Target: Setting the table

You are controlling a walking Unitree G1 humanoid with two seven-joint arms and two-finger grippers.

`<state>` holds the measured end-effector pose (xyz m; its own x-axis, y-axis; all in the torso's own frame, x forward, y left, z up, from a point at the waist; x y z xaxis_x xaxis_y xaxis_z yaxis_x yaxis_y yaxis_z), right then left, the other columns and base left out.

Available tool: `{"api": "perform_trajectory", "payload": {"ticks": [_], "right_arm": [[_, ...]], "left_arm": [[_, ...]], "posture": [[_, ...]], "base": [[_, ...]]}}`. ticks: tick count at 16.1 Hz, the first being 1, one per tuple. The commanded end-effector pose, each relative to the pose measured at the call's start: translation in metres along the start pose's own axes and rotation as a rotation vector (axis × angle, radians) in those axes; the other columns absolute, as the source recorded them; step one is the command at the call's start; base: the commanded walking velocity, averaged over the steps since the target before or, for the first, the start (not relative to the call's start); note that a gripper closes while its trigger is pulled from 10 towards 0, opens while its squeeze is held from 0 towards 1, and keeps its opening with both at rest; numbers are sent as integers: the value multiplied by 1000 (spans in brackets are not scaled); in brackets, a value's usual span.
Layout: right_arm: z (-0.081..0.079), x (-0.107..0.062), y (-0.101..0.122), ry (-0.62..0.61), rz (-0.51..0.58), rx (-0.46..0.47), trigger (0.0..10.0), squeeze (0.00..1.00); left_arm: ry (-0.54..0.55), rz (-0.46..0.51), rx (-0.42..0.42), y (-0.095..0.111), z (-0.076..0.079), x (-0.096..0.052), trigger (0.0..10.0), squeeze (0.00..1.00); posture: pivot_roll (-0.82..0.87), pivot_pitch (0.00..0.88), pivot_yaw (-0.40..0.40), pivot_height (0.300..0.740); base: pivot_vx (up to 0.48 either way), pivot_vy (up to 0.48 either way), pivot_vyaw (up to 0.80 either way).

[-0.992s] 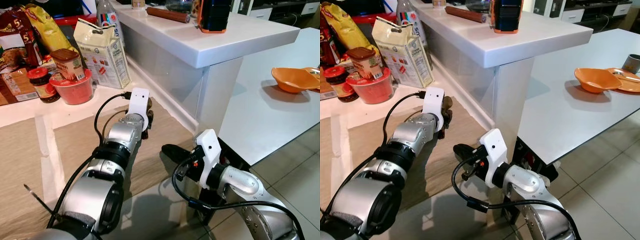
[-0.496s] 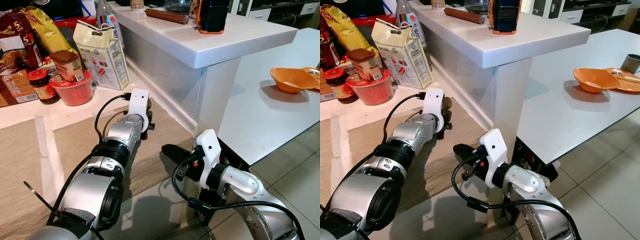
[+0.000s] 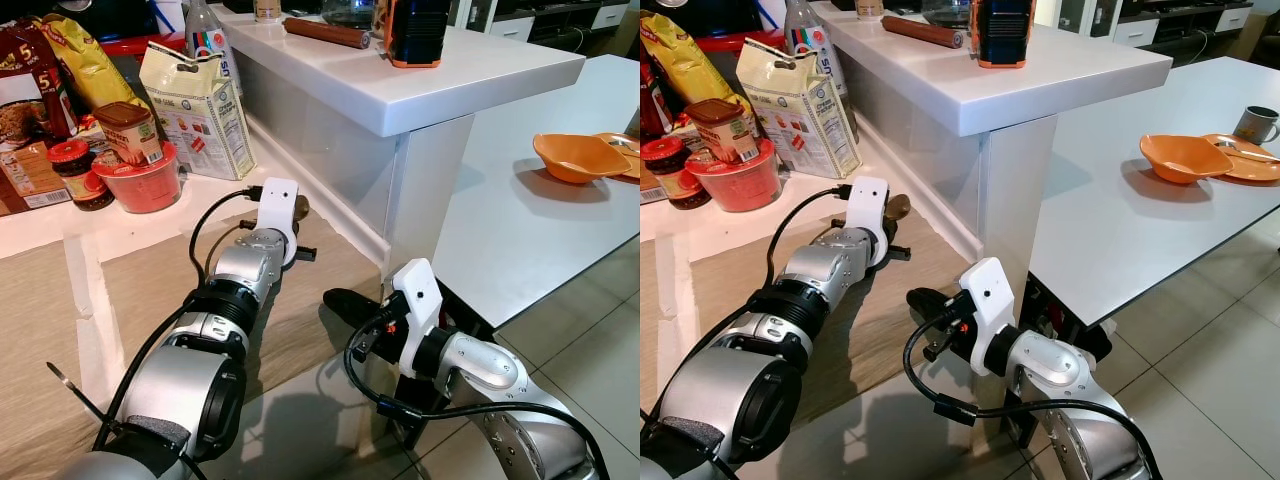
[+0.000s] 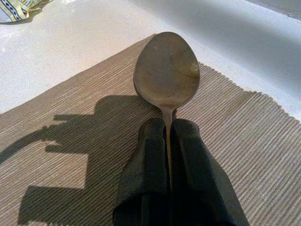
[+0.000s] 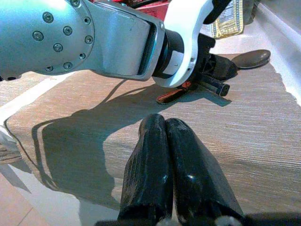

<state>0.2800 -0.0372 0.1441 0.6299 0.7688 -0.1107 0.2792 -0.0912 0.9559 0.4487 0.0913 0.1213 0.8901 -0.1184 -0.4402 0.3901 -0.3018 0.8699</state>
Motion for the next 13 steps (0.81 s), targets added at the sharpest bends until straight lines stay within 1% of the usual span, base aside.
{"api": "perform_trajectory", "payload": {"ticks": [1, 5, 6, 8, 9, 11, 13], "right_arm": [[1, -1, 2, -12, 6, -5, 10000, 0], [1, -1, 2, -12, 6, -5, 10000, 0], [0, -2, 1, -15, 5, 2, 10000, 0], [0, -3, 0, -15, 3, 4, 10000, 0], [0, -2, 0, -14, 3, 4, 10000, 0], [1, -1, 0, -12, 2, 4, 10000, 0], [2, -1, 0, -12, 2, 4, 10000, 0]], "left_arm": [[-17, -129, 4, -38, 4, 2, 0, 0], [-17, -129, 4, -38, 4, 2, 0, 0], [97, 43, 5, 1, -38, -3, 0, 0], [186, 143, 9, 24, -66, -12, 0, 0], [215, 166, 7, 29, -75, -16, 0, 0], [225, 208, -2, 37, -80, -21, 0, 0], [241, 285, -3, 51, -84, -28, 0, 0]], "posture": [[-92, 0, 60, 732], [-92, 0, 60, 732], [-83, 1, 60, 732], [-79, 0, 57, 732], [-75, 0, 54, 732], [-74, 0, 53, 732], [-71, 0, 49, 732]], "base": [[0, 0, 0], [0, 0, 0], [0, 0, 0], [0, 0, 0], [0, 0, 0], [0, 0, 0], [0, 0, 0]]}}
Point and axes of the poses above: a point about 5 cm out from each wrist's last joint towards the gripper, its own x axis pointing out of the wrist towards the gripper, its own y axis along the axis of the wrist's last joint, z = x × y, the point moved 6 cm from there along x, pointing out of the wrist towards the gripper, and after that the axes turned 11 degrees about x, right-handed, at the moved point
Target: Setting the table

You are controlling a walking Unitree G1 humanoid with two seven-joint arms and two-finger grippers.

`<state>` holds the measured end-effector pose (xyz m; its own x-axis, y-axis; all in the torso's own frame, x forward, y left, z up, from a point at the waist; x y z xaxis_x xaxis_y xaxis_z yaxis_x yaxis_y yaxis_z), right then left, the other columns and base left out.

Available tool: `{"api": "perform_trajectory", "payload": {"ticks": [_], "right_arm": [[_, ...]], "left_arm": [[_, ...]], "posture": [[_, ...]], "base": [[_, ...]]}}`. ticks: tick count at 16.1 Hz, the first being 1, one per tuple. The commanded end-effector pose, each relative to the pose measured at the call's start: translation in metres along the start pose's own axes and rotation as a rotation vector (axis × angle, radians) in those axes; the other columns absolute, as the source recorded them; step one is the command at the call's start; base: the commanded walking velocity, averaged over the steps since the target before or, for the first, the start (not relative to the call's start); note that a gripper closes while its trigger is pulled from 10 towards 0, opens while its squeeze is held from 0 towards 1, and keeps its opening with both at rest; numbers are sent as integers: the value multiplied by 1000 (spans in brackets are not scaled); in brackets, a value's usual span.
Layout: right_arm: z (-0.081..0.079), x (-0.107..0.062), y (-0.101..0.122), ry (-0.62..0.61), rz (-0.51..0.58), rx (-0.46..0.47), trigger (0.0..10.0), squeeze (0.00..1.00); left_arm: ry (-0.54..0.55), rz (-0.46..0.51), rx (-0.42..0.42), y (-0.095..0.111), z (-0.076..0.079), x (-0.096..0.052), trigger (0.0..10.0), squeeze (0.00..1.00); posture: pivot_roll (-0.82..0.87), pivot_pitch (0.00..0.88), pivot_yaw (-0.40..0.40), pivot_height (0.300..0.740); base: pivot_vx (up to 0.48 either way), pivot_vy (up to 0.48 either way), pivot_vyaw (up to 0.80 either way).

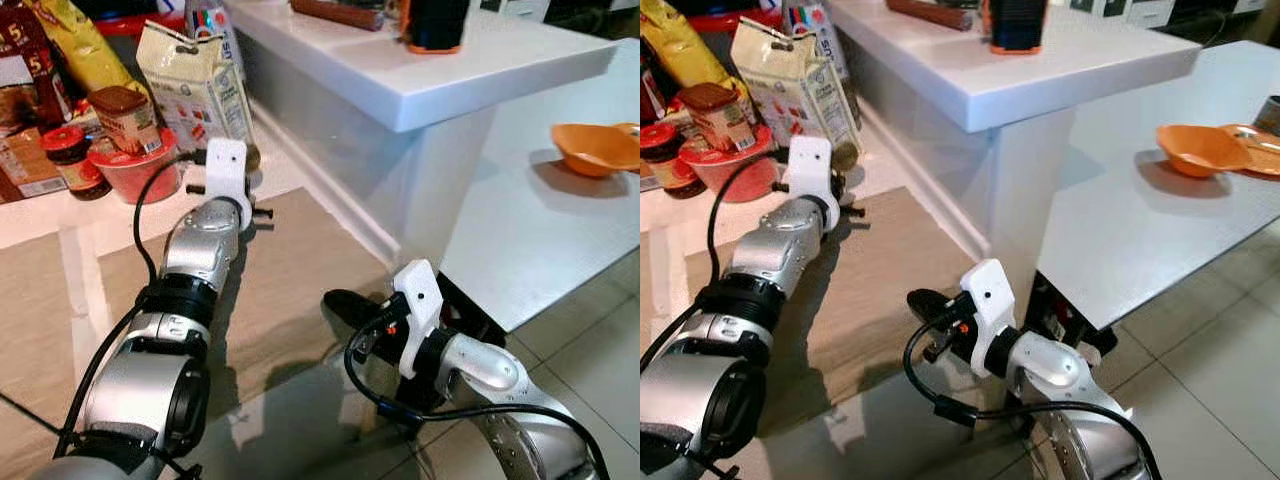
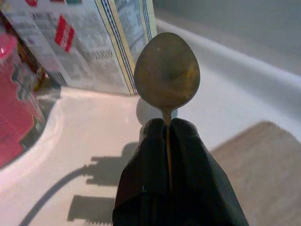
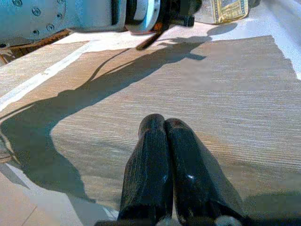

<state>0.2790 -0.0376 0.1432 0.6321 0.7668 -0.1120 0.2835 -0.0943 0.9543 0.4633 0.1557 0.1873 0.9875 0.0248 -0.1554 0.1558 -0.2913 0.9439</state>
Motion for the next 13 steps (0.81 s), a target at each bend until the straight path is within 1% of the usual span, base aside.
{"api": "perform_trajectory", "payload": {"ticks": [1, 2, 3, 4, 6, 7, 8, 9, 10, 11, 12, 13], "right_arm": [[2, 0, 1, -10, 2, -1, 10000, 0], [6, 1, 0, -30, 4, -3, 10000, 0], [12, 2, 1, -63, 11, -13, 10000, 0], [16, 3, 2, -82, 19, -15, 10000, 0], [26, 4, 6, -128, 43, -19, 10000, 0], [31, 4, 10, -155, 64, -32, 10000, 0], [36, 4, 14, -183, 86, -48, 10000, 0], [43, 3, 20, -222, 119, -71, 10000, 0], [46, 2, 22, -242, 139, -71, 10000, 0], [49, -3, 28, -275, 180, -76, 10000, 0], [50, -5, 32, -290, 204, -77, 10000, 0], [52, -9, 38, -319, 247, -94, 10000, 0]], "left_arm": [[25, 54, -2, 12, -8, -3, 0, 0], [47, 113, -4, 24, -15, -9, 0, 0], [62, 154, 5, 33, -20, -15, 0, 0], [71, 171, 20, 36, -23, -18, 0, 0], [103, 207, 31, 38, -41, -28, 0, 0], [115, 222, 54, 36, -51, -36, 0, 0], [107, 229, 54, 33, -56, -44, 0, 0], [102, 224, 56, 26, -63, -56, 0, 0], [97, 219, 55, 17, -69, -67, 0, 0], [94, 221, 64, 5, -80, -84, 0, 0], [110, 218, 71, 0, -89, -93, 0, 0], [145, 236, 96, -3, -104, -110, 0, 0]], "posture": [[-68, 0, 48, 732], [-66, 0, 48, 732], [-61, 0, 46, 732], [-61, 0, 46, 732], [-44, 0, 44, 732], [-41, 0, 44, 732], [-36, 0, 44, 732], [-30, 0, 43, 732], [-26, 0, 42, 732], [-19, 0, 46, 732], [-12, 0, 47, 732], [-7, 0, 47, 732]], "base": [[0, 0, 0], [0, 0, 0], [0, 0, 0], [0, 0, 0], [0, 0, 0], [0, 0, 0], [0, 0, 0], [0, 0, 0], [0, 0, 0], [0, 0, 0], [0, 0, 0], [0, 0, 0]]}}
Point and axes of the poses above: a point about 5 cm out from each wrist's last joint towards the gripper, its own x axis pointing out of the wrist towards the gripper, its own y axis along the axis of the wrist's last joint, z = x × y, the point moved 6 cm from there along x, pointing out of the wrist towards the gripper, and after that the axes turned 11 degrees about x, right-handed, at the moved point
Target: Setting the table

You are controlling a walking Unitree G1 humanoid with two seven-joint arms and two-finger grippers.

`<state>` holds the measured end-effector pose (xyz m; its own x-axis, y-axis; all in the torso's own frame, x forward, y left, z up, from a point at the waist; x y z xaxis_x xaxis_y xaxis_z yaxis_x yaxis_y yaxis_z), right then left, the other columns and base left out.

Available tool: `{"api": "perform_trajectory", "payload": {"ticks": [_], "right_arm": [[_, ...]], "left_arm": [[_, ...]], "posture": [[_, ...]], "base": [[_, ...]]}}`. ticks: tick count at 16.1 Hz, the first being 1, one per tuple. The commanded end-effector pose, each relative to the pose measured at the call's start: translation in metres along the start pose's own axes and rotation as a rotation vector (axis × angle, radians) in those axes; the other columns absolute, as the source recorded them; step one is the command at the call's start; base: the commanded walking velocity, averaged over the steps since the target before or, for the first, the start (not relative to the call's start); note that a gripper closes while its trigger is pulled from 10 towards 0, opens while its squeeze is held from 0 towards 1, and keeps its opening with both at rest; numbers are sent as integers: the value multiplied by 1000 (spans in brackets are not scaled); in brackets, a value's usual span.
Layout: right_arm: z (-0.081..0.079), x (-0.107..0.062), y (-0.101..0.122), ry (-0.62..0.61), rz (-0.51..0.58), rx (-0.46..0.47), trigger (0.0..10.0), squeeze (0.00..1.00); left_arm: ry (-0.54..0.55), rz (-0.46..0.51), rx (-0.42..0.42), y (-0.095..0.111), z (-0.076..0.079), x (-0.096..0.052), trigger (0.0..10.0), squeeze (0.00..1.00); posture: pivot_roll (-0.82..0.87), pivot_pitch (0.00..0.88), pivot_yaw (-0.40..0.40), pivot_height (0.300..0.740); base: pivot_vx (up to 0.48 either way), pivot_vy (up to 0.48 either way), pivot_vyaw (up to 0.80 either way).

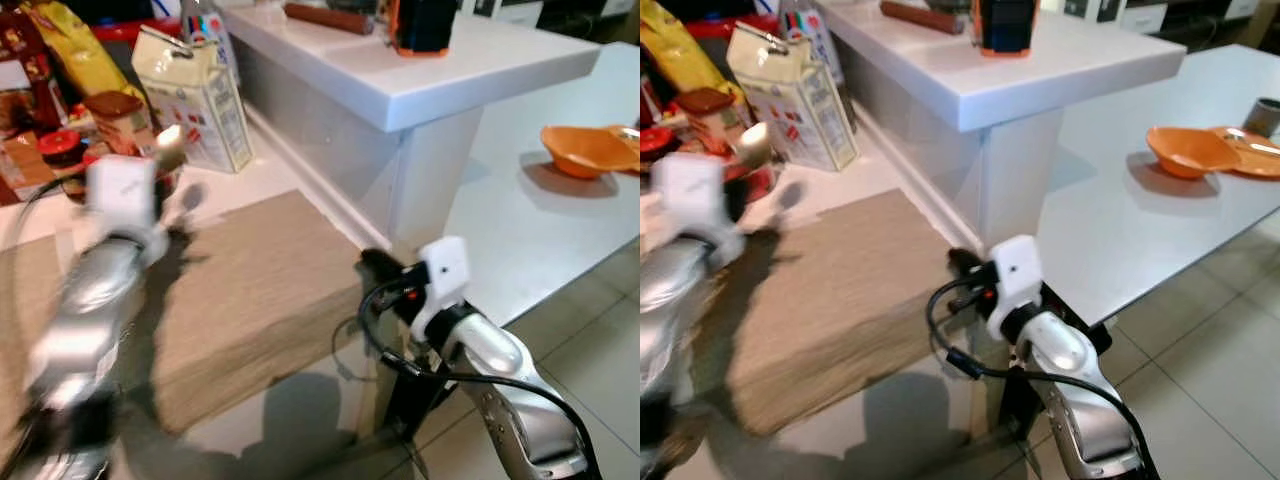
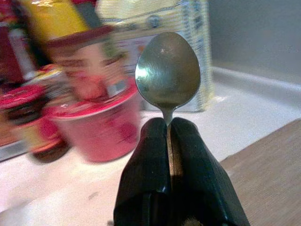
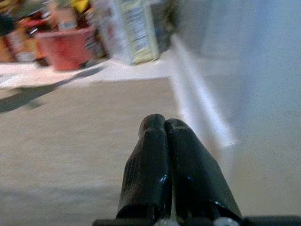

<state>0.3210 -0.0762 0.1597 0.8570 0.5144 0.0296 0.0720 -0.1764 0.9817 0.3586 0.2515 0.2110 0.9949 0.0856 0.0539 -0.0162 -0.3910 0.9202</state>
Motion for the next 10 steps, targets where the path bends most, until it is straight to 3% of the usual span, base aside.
{"api": "perform_trajectory", "payload": {"ticks": [1, 3, 8, 10], "right_arm": [[5, -1, 12, -35, 66, -39, 10000, 0], [6, 2, 13, -44, 86, -40, 10000, 0], [9, 10, -1, -63, 61, 44, 10000, 0], [12, 9, -6, -67, 41, 71, 10000, 0]], "left_arm": [[53, 76, 9, 19, -23, -14, 0, 0], [78, 87, 0, 21, -28, -25, 0, 0], [82, 108, -75, 20, -7, -34, 0, 0], [92, 116, -96, 24, -5, -35, 0, 0]], "posture": [[4, 0, 43, 732], [24, 0, 27, 732], [34, 0, -4, 732], [25, 0, -12, 732]], "base": [[0, 0, 0], [0, 0, 0], [0, 0, 0], [-304, 0, 0]]}}
Point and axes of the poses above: a point about 5 cm out from each wrist's last joint towards the gripper, its own x axis pointing out of the wrist towards the gripper, its own y axis along the axis of the wrist's last joint, z = x × y, the point moved 6 cm from there along x, pointing out of the wrist towards the gripper, and after that the axes turned 11 degrees about x, right-handed, at the moved point
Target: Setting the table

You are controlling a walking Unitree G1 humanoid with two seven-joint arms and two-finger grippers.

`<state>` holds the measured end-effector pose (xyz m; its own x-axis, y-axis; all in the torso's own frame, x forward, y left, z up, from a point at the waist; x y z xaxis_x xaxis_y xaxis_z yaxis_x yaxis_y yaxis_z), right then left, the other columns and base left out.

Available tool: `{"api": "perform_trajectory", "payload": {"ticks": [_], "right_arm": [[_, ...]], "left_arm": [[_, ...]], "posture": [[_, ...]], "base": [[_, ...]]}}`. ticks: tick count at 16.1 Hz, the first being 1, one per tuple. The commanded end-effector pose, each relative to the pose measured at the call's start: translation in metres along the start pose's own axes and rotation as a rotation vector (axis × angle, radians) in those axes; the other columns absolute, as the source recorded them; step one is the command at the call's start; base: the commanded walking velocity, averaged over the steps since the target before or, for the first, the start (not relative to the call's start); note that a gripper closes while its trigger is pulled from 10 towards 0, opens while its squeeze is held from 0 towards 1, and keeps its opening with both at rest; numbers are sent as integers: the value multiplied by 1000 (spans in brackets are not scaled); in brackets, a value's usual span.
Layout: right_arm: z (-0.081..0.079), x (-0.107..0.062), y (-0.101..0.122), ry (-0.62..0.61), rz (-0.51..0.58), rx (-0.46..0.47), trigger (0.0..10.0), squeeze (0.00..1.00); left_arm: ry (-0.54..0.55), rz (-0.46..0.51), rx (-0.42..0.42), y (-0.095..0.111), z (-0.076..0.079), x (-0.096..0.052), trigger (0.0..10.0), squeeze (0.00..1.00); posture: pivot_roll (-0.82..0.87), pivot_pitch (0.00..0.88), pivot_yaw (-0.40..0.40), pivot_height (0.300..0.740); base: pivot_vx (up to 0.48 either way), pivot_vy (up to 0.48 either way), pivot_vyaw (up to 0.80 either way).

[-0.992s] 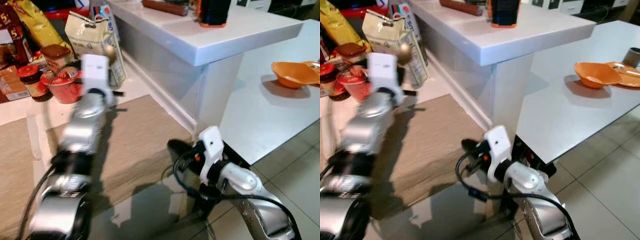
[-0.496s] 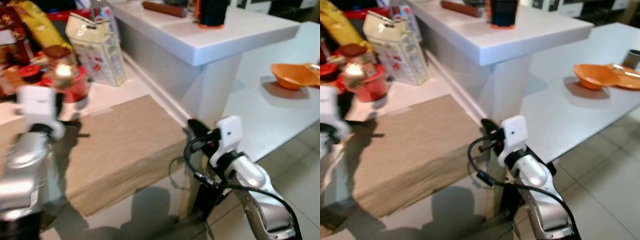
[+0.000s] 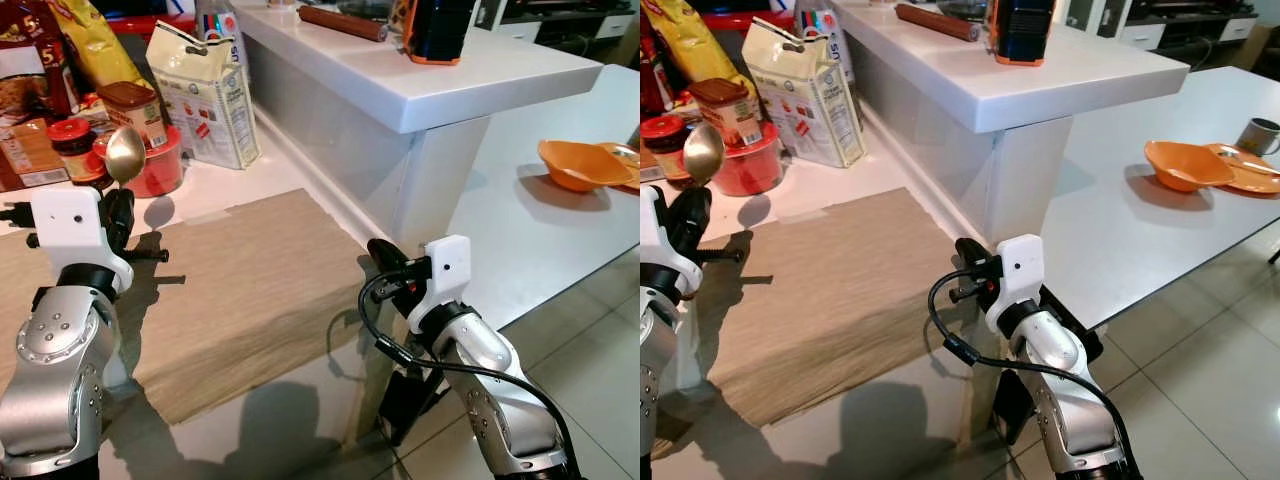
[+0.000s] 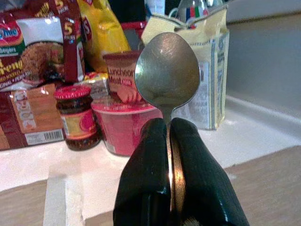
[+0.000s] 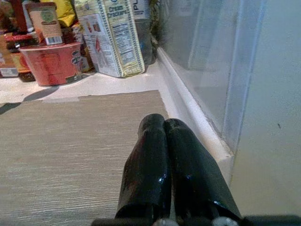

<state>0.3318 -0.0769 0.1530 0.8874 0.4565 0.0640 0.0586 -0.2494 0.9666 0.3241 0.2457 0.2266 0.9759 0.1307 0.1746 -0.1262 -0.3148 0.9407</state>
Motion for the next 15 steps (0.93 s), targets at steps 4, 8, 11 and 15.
{"api": "perform_trajectory", "payload": {"ticks": [4, 8, 11, 15], "right_arm": [[9, 3, -5, -11, -28, 22, 10000, 0], [6, 5, -12, 2, -55, 27, 10000, 0], [10, 4, -17, -8, -86, 3, 10000, 0], [14, 5, -14, -25, -70, -9, 10000, 0]], "left_arm": [[1, 2, -1, 2, 5, 0, 0, 0], [0, 6, -7, 2, 7, 1, 0, 0], [-17, 34, -10, 9, 14, -2, 0, 0], [-19, 25, -12, 7, 18, -2, 0, 0]], "posture": [[23, 0, -19, 732], [26, 0, -22, 732], [24, 0, -23, 732], [24, 0, -22, 732]], "base": [[-457, 0, 0], [-253, 0, 0], [0, 0, 0], [0, -81, 0]]}}
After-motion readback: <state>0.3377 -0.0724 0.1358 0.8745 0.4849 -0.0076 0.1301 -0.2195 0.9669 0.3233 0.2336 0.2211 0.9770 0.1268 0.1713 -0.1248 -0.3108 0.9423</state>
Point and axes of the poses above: a point about 5 cm out from each wrist's last joint towards the gripper, its own x axis pointing out of the wrist towards the gripper, its own y axis along the axis of the wrist's last joint, z = x × y, the point moved 6 cm from there along x, pointing out of the wrist towards the gripper, and after that the axes turned 11 degrees about x, right-handed, at the moved point
